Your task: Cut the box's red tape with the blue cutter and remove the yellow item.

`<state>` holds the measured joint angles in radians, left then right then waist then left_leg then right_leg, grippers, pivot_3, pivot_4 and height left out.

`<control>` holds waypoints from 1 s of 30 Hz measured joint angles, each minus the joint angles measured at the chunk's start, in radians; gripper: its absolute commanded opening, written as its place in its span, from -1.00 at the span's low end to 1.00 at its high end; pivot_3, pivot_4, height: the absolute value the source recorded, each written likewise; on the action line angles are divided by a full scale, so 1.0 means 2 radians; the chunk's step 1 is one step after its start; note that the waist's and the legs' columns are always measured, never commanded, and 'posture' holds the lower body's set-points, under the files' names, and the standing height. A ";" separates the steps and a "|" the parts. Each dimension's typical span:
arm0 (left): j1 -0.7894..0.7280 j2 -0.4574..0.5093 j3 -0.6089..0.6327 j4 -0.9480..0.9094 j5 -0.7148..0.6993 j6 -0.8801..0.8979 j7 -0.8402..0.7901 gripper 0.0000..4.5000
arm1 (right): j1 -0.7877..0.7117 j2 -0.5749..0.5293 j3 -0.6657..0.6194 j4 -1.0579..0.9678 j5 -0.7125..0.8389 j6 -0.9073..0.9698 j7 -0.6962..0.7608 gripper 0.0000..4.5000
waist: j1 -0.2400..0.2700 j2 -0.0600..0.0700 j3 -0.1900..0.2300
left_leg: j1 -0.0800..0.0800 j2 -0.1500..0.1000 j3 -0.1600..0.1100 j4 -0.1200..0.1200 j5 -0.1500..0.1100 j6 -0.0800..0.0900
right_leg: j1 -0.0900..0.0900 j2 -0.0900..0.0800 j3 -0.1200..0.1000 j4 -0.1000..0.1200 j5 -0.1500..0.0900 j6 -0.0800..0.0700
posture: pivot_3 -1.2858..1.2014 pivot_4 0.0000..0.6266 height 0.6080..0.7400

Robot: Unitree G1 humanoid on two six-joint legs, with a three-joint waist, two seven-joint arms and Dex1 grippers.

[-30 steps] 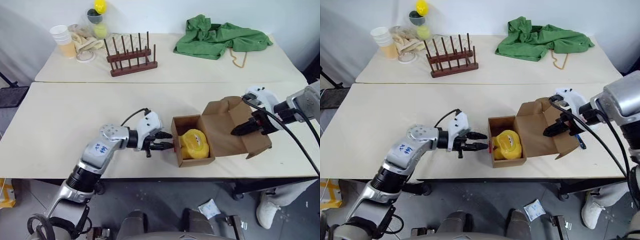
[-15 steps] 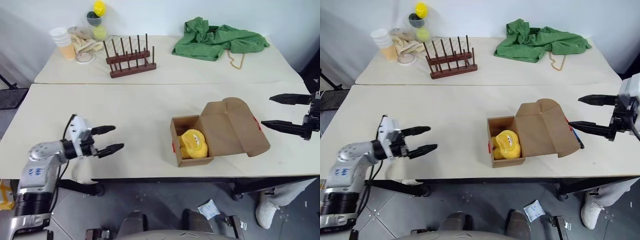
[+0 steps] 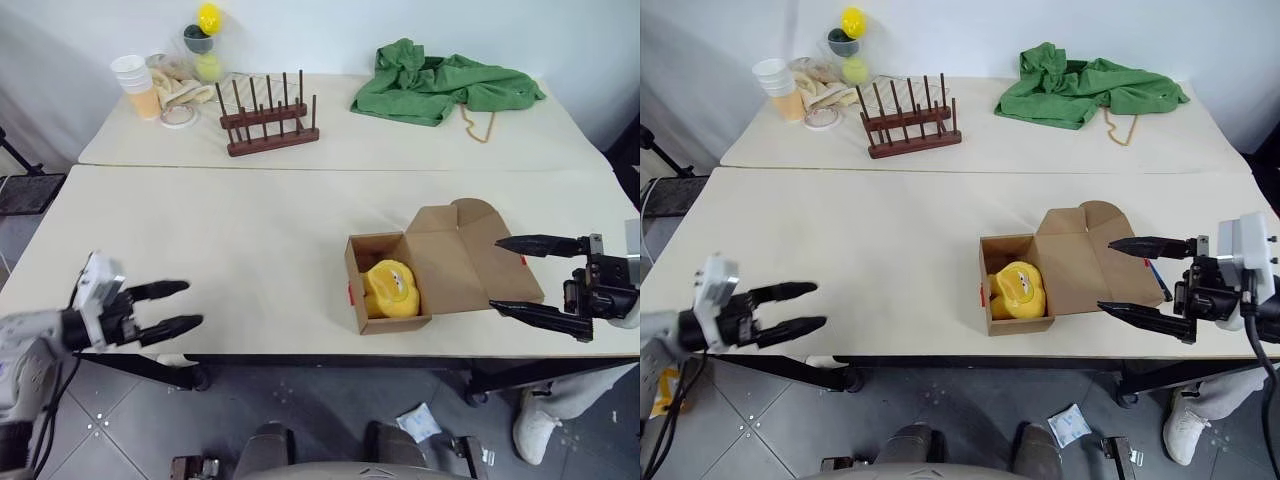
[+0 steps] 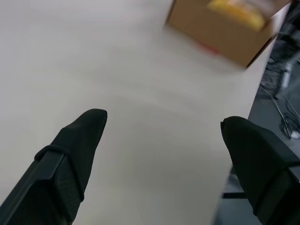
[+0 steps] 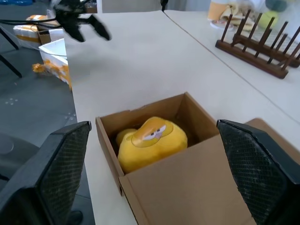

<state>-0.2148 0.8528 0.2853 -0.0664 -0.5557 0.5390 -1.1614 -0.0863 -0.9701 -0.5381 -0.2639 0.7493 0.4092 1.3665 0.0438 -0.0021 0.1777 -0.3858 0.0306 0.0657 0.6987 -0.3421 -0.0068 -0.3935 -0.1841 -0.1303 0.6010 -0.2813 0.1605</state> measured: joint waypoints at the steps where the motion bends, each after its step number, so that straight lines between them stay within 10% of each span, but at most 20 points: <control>1: -0.028 0.003 -0.018 -0.011 -0.002 0.013 0.003 0.98 | 0.000 -0.006 -0.007 -0.004 0.003 0.004 -0.002 1.00 | 0.000 0.000 0.000 | 0.000 0.000 0.000 0.000 0.000 0.000 | 0.000 0.000 0.000 0.000 0.000 0.000 | 0.03 -0.52 1.00; 13: -0.451 -0.189 -0.343 0.111 0.117 0.106 0.014 0.98 | 0.059 -0.028 -0.068 0.009 -0.011 0.019 -0.010 1.00 | 0.001 -0.001 0.000 | 0.000 0.000 0.001 -0.001 0.000 0.000 | 0.000 0.000 0.000 -0.002 0.000 0.000 | 0.03 -0.52 1.00; 30: -0.538 -0.298 -0.485 0.273 0.277 0.043 -0.041 0.98 | 0.097 0.026 -0.084 -0.065 0.013 0.045 -0.093 1.00 | 0.006 -0.001 0.001 | -0.001 0.000 0.001 0.000 0.000 0.001 | 0.000 0.000 0.000 -0.003 0.000 0.001 | 0.03 -0.52 1.00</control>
<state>-1.2906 0.2577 -0.6852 0.4804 -0.0013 0.6255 -1.2440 0.1083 -0.9176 -0.7060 -0.3944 0.7757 0.4986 1.1813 0.0551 -0.0049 0.1791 -0.3884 0.0297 0.0673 0.6985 -0.3426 -0.0057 -0.3939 -0.1834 -0.1308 0.5953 -0.2807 0.1615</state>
